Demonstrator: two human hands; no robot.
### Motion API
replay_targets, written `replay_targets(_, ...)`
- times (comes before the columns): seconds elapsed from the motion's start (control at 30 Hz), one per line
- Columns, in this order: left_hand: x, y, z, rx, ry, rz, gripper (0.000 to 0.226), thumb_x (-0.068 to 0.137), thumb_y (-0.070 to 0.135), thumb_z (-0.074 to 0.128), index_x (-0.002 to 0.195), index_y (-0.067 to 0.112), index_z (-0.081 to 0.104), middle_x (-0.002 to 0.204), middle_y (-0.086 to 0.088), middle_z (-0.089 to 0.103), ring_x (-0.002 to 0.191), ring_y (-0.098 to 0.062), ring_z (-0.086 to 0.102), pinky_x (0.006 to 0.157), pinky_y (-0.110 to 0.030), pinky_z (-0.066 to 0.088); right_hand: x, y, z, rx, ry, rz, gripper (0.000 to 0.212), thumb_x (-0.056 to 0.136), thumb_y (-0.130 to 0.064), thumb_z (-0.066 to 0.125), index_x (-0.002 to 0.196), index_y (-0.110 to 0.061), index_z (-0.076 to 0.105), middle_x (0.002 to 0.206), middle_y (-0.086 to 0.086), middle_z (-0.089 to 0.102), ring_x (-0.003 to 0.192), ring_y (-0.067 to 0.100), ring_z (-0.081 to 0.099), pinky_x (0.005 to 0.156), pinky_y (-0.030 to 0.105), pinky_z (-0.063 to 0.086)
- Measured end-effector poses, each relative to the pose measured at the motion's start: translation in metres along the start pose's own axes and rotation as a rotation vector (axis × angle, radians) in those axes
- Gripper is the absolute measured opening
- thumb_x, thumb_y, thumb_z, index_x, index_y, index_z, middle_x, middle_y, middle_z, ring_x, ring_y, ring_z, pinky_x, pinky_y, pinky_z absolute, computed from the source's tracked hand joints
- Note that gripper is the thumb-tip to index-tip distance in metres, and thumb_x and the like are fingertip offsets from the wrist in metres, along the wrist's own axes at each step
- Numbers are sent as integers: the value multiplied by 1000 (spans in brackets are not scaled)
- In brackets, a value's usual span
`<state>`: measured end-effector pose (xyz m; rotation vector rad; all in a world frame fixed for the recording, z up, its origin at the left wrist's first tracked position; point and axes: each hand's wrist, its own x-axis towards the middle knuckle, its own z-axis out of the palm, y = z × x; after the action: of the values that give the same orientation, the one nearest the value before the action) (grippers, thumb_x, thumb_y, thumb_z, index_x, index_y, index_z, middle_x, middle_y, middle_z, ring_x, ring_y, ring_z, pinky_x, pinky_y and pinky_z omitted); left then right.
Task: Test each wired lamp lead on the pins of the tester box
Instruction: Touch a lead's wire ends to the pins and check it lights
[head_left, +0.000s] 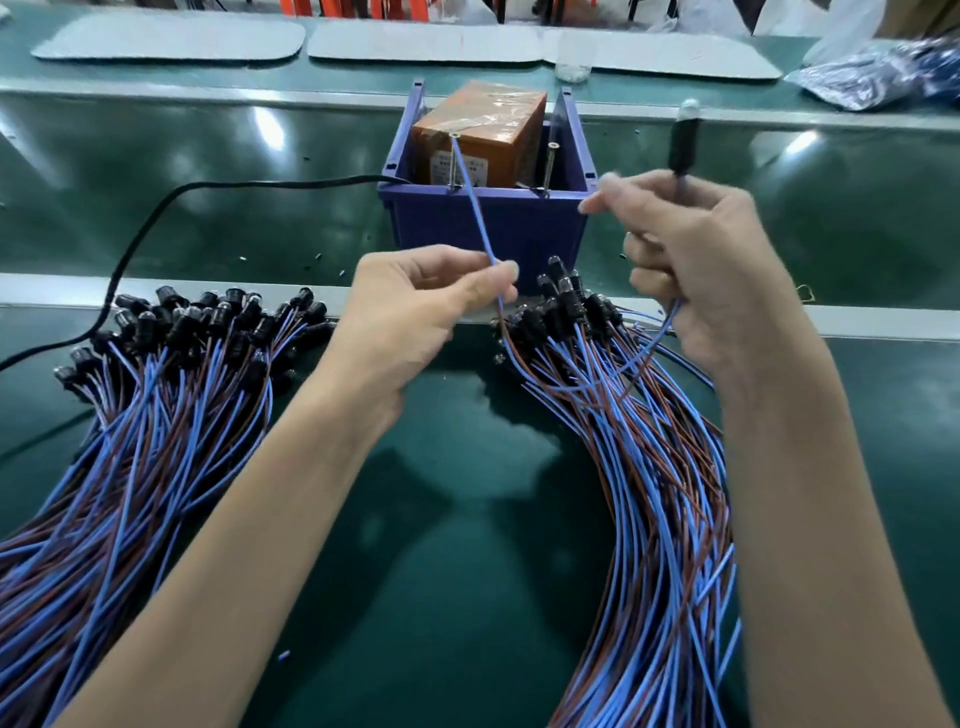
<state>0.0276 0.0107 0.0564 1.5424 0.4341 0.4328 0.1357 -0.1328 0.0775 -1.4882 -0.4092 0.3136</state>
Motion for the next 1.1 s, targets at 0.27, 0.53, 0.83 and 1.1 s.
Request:
replay_targets(0.27,-5,-5,5,100,-185,30,8,75,13,78,71,18,73,66,4,73,59,3,61,59,-6,43,-7,3,12,-222,-166,67,8,74,-20,80,75,-15,74,57,-8,65,49,-2,51,43,9,36)
replay_targets(0.53,-5,-7,5,144,-154,50,12,80,21,75,68,24,73,69,7,74,61,2,55,47,-7,36,-9,2,14,-156,-141,87,12,80,-12,75,73,-9,66,61,-1,65,46,0,55,42,8,37)
replay_targets(0.83,-3,-9,4,85,-69,62,11,84,19,71,75,26,73,68,12,73,62,8,59,48,-7,37,-13,-1,23,59,-202,126,21,91,0,58,72,-7,54,77,11,72,61,16,71,50,17,50)
replay_targets(1.1,-2,-10,6,81,18,80,7,79,20,77,75,24,73,67,11,72,60,7,60,47,-8,38,-12,1,26,61,-154,137,13,88,-1,63,76,-5,63,68,4,73,57,10,69,39,8,39)
